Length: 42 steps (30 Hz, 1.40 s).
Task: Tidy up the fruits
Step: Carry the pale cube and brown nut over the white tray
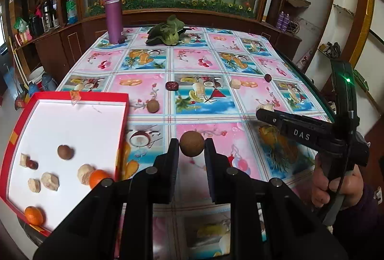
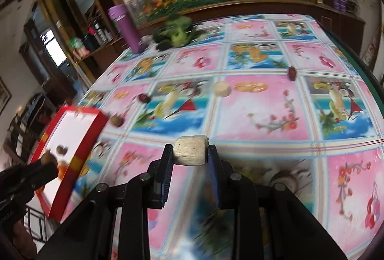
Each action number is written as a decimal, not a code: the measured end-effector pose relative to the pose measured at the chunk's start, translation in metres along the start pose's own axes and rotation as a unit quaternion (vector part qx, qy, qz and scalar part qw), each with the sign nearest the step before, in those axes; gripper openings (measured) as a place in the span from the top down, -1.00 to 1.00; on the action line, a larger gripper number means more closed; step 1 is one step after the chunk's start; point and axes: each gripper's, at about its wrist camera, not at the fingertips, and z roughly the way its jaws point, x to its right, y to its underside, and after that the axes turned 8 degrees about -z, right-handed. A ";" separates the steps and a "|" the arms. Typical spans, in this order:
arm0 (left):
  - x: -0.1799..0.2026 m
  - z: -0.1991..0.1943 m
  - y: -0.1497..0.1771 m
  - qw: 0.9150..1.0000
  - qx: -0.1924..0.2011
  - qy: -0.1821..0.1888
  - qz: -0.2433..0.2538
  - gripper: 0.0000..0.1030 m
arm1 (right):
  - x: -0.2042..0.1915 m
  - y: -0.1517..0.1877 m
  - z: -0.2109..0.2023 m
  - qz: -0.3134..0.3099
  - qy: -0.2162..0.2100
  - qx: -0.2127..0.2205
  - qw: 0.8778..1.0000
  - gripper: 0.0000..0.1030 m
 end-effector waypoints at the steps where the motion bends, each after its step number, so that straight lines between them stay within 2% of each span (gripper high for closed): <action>1: -0.004 -0.003 0.003 1.000 -0.001 0.002 -0.004 0.55 | -0.007 0.001 -0.001 -0.004 -0.009 -0.002 1.000 0.47; 7: -0.025 -0.017 0.024 1.000 -0.003 0.002 -0.023 0.55 | -0.047 0.006 0.000 -0.046 -0.010 0.000 0.999 0.47; 11: -0.034 -0.022 0.032 1.000 -0.003 0.003 -0.025 0.55 | -0.062 0.010 0.006 -0.051 -0.022 -0.012 0.998 0.47; 15: -0.040 -0.026 0.033 1.000 0.003 0.007 -0.030 0.55 | -0.078 0.011 0.002 -0.063 -0.026 -0.011 0.998 0.47; 20: -0.051 -0.030 0.031 0.999 0.020 -0.010 -0.036 0.55 | -0.095 0.011 -0.004 -0.085 -0.025 -0.003 0.996 0.47; 27: -0.084 -0.038 0.023 0.994 0.047 -0.078 -0.053 0.55 | -0.115 0.003 0.009 -0.097 -0.030 -0.016 0.995 0.47; 36: -0.139 -0.049 0.010 0.981 0.079 -0.157 -0.084 0.55 | -0.174 -0.017 0.029 -0.151 -0.058 -0.015 0.987 0.47; 42: -0.163 -0.046 0.004 0.974 0.083 -0.186 -0.096 0.55 | -0.207 -0.028 0.055 -0.167 -0.079 -0.027 0.982 0.48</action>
